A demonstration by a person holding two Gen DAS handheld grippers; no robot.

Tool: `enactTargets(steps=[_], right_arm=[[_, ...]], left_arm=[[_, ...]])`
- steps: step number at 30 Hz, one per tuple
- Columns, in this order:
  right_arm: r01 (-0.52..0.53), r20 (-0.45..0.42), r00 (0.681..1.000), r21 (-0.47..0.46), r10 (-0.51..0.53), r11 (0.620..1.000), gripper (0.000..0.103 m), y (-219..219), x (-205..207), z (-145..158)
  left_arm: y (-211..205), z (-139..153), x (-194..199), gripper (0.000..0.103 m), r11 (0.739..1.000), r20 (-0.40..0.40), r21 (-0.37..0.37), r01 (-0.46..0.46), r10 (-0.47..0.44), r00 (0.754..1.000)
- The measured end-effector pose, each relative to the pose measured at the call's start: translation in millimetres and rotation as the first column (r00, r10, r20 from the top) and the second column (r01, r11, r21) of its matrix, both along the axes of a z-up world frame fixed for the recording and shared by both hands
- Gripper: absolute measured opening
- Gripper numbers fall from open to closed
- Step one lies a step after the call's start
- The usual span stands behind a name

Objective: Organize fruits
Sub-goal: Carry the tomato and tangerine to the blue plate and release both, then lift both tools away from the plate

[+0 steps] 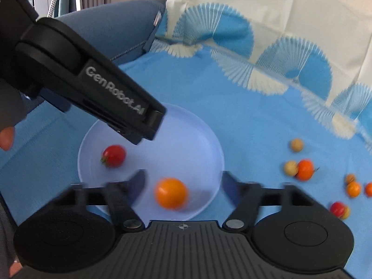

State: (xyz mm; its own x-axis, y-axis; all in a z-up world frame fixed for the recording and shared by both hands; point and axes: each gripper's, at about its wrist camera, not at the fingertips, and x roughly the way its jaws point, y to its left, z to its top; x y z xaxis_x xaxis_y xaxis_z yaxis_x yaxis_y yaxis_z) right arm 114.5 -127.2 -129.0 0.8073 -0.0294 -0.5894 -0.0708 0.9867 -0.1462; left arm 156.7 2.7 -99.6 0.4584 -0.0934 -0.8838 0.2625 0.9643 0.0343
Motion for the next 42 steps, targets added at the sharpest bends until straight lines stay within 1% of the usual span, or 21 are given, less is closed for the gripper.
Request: enactTargets(steps=[2,4,8,12,15,20,24,26,31,35,42], right_arm=[[-0.006,0.017,1.000,-0.024,0.006,1.000,0.087,0,-8,9],[0.000,0.010,1.000,-0.023,0.001,1.000,0.090,0,-21,18],[0.027,0.018,0.999,0.016,-0.027,1.000,0.097,-1,-60,33],[0.081,0.024,0.996,0.065,-0.082,0.995,0.098,0,-99,40],[0.105,0.040,0.993,0.120,-0.111,0.987,0.098,0,-122,48],[0.119,0.136,0.982,0.114,-0.135,0.986,0.101,4,-156,67],[0.117,0.214,0.966,0.140,-0.146,0.983,0.101,5,-184,85],[0.115,0.253,0.956,0.147,-0.149,0.983,0.102,6,-200,91],[0.110,0.295,0.944,0.135,-0.146,0.985,0.102,12,-228,98],[0.097,0.321,0.937,0.140,-0.138,0.985,0.102,15,-245,100],[0.091,0.334,0.933,0.149,-0.137,0.985,0.102,16,-259,102]], left_arm=[[7,12,-11,0.103,1.000,0.032,0.020,-0.021,0.020,0.999],[19,23,-28,0.103,0.999,0.047,0.025,-0.046,0.045,0.998],[43,36,-64,0.103,0.995,0.043,0.036,-0.089,0.088,0.995],[57,49,-91,0.103,0.992,0.036,0.039,-0.123,0.122,0.992],[60,63,-108,0.103,0.992,0.058,0.034,-0.125,0.123,0.991],[58,94,-139,0.103,0.996,0.140,0.005,-0.094,0.093,0.986],[52,112,-161,0.103,0.997,0.187,0.002,-0.076,0.074,0.980],[52,122,-177,0.103,0.997,0.226,-0.026,-0.073,0.077,0.971],[55,132,-203,0.103,0.997,0.235,-0.047,-0.062,0.071,0.969],[57,139,-222,0.103,0.997,0.267,-0.040,-0.062,0.070,0.961],[62,142,-235,0.103,0.996,0.274,-0.040,-0.079,0.087,0.958]])
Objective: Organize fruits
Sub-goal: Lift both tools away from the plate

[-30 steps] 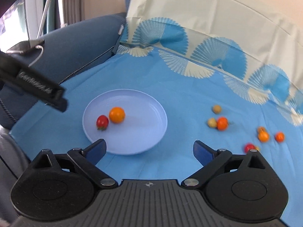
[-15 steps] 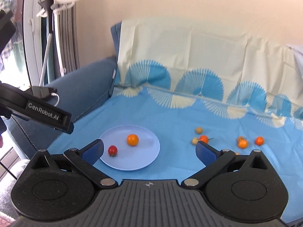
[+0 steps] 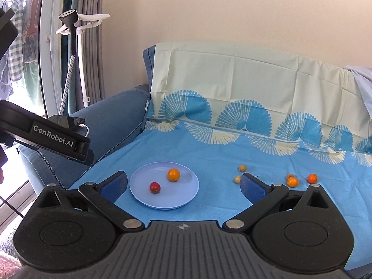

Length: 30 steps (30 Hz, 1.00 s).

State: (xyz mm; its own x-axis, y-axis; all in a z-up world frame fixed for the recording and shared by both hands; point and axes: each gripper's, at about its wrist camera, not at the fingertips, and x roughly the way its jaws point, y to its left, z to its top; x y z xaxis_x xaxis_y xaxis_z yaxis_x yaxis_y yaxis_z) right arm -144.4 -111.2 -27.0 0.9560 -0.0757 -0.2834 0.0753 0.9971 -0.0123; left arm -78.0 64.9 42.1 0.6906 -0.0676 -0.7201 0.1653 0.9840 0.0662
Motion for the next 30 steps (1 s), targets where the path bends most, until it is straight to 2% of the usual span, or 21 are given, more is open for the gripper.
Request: enactTargets(steps=[9,18,23,27,30], right_arm=[[0.007,-0.009,1.000,0.031,-0.006,0.999,0.102,-10,3,-3],[0.052,-0.077,0.996,0.089,-0.046,0.995,0.102,-34,28,-26],[0.151,-0.110,0.984,0.106,-0.139,0.983,0.102,-66,60,-45],[0.263,-0.135,0.959,0.094,-0.249,0.960,0.102,-107,103,-67],[0.300,-0.170,0.944,0.098,-0.282,0.949,0.102,-136,137,-85]], left_arm=[[-9,-4,6,0.103,1.000,-0.011,0.024,0.008,-0.007,1.000],[-22,-30,36,0.103,0.998,-0.066,0.068,-0.004,0.008,0.998],[-29,-43,66,0.103,0.996,-0.117,0.084,-0.025,0.035,0.992],[-37,-53,96,0.103,0.994,-0.159,0.104,-0.042,0.059,0.985],[-45,-60,118,0.103,0.993,-0.189,0.113,-0.045,0.066,0.980]])
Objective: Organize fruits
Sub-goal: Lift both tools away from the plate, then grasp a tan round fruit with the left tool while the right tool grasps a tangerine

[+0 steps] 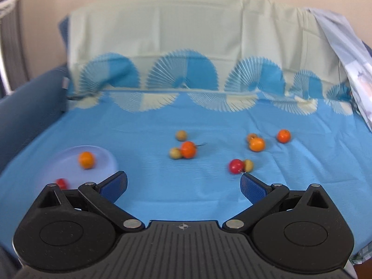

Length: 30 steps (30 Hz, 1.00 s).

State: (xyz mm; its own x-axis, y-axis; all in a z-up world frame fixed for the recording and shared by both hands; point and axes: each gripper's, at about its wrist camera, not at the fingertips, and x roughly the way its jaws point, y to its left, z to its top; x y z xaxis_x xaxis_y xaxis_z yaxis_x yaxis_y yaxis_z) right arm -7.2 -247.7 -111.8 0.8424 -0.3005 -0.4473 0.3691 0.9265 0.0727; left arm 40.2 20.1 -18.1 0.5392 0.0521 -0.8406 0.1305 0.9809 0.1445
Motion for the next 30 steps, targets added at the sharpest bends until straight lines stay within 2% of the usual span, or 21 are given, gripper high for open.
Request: enactTargets(steps=[4,10,16,22,24,25,26,27,28,29,30], right_arm=[[0.015,-0.018,1.000,0.004,-0.015,1.000,0.102,-29,41,-21],[0.022,-0.032,0.999,-0.123,-0.026,0.992,0.102,-54,107,-55],[0.012,-0.143,0.989,-0.206,-0.042,0.978,0.102,-69,162,-87],[-0.055,-0.131,0.991,-0.213,0.027,0.976,0.102,-74,196,-94],[-0.031,-0.130,0.991,-0.240,-0.001,0.970,0.098,-80,202,-93],[-0.018,-0.131,0.991,-0.225,-0.012,0.974,0.091,-87,203,-92],[-0.010,-0.129,0.992,-0.181,-0.013,0.983,0.078,-96,201,-90],[-0.013,-0.131,0.991,-0.118,-0.003,0.993,0.069,-106,198,-88],[-0.024,-0.129,0.991,-0.056,0.017,0.998,0.049,-116,195,-86],[-0.035,-0.130,0.991,-0.025,0.032,0.999,0.042,-121,192,-84],[-0.041,-0.139,0.990,-0.028,0.037,0.999,0.041,-124,190,-83]], left_arm=[[-13,-10,28,0.103,0.999,-0.022,0.039,-0.004,0.005,1.000],[-37,-23,66,0.103,0.996,-0.043,0.086,0.018,-0.014,0.999],[-68,-40,94,0.103,0.993,-0.066,0.108,0.054,-0.047,0.997],[-101,-58,123,0.103,0.991,-0.074,0.110,0.071,-0.063,0.995],[-116,-64,132,0.103,0.990,-0.069,0.115,0.087,-0.079,0.994],[-125,-67,137,0.103,0.989,-0.066,0.114,0.097,-0.090,0.994],[-133,-71,141,0.103,0.988,-0.062,0.109,0.112,-0.105,0.992],[-143,-74,146,0.103,0.986,-0.059,0.107,0.125,-0.119,0.991],[-154,-79,151,0.103,0.985,-0.055,0.103,0.140,-0.135,0.989],[-165,-85,156,0.103,0.983,-0.058,0.097,0.158,-0.153,0.987],[-175,-91,163,0.103,0.981,-0.062,0.087,0.171,-0.166,0.984]])
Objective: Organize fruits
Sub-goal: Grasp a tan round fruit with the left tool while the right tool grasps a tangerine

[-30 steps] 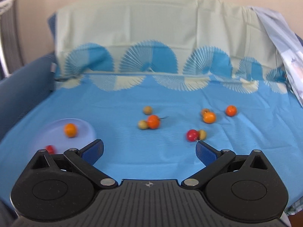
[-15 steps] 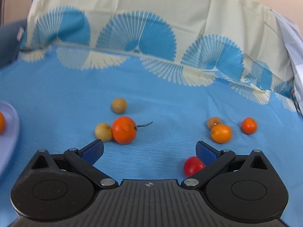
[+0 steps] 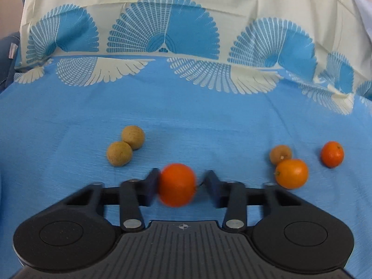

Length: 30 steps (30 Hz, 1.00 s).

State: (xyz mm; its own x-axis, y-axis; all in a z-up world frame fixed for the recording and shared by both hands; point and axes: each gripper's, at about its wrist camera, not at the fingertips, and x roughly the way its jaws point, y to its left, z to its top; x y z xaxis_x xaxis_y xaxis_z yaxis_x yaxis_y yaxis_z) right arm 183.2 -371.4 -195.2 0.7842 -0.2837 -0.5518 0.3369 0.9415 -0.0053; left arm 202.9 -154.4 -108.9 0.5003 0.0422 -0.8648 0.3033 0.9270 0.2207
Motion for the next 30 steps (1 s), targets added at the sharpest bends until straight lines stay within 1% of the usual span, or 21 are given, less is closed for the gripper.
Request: enactTargets(steps=[1,3,6,8,10,12,17,18,20,21,22,23,26,30], right_arm=[[-0.002,-0.004,1.000,-0.008,0.002,1.000,0.037,-2,-1,0],[0.004,0.001,1.000,0.018,-0.004,1.000,0.036,-9,-4,0],[0.066,0.015,0.998,0.060,-0.067,0.996,0.036,-26,-8,0],[0.112,0.009,0.994,0.067,-0.113,0.991,0.036,-39,-10,-1],[0.136,0.010,0.990,0.113,-0.138,0.984,0.036,-54,-14,-3],[0.140,0.016,0.989,0.163,-0.145,0.977,0.036,-62,-16,-4],[0.133,0.012,0.991,0.154,-0.136,0.979,0.037,-61,-15,-7],[0.133,0.012,0.991,0.148,-0.136,0.980,0.037,-60,-15,-7],[0.132,0.009,0.991,0.132,-0.135,0.982,0.037,-58,-14,-8],[0.133,0.008,0.991,0.127,-0.136,0.983,0.037,-58,-14,-8],[0.138,0.008,0.990,0.127,-0.140,0.982,0.036,-57,-14,-7],[0.146,0.009,0.989,0.132,-0.149,0.980,0.036,-57,-14,-7],[0.155,0.036,0.986,0.124,-0.160,0.980,0.035,-54,-16,-4],[0.146,0.120,0.981,0.079,-0.155,0.986,0.035,-47,-24,8]], left_arm=[[-11,-6,6,0.103,1.000,-0.011,-0.019,0.015,-0.015,1.000],[-37,-21,19,0.103,0.996,-0.047,-0.069,0.053,-0.057,0.997],[-70,-44,35,0.103,0.988,-0.091,-0.111,0.108,-0.118,0.989],[-91,-62,44,0.103,0.984,-0.128,-0.119,0.136,-0.151,0.980],[-109,-78,50,0.103,0.984,-0.157,-0.109,0.144,-0.160,0.975],[-118,-88,56,0.103,0.982,-0.175,-0.112,0.150,-0.169,0.970],[-129,-103,69,0.103,0.981,-0.217,-0.128,0.143,-0.169,0.961],[-129,-105,71,0.100,0.982,-0.220,-0.130,0.135,-0.161,0.962],[-127,-103,70,0.088,0.983,-0.210,-0.135,0.122,-0.148,0.966],[-127,-99,69,0.070,0.982,-0.199,-0.142,0.125,-0.152,0.968],[-125,-92,66,0.042,0.980,-0.190,-0.145,0.134,-0.160,0.969],[-125,-89,65,0.029,0.979,-0.197,-0.146,0.141,-0.168,0.966],[-115,-79,61,0.027,0.977,-0.214,-0.178,0.118,-0.155,0.964],[-98,-58,42,0.027,0.977,-0.167,-0.174,0.120,-0.150,0.975]])
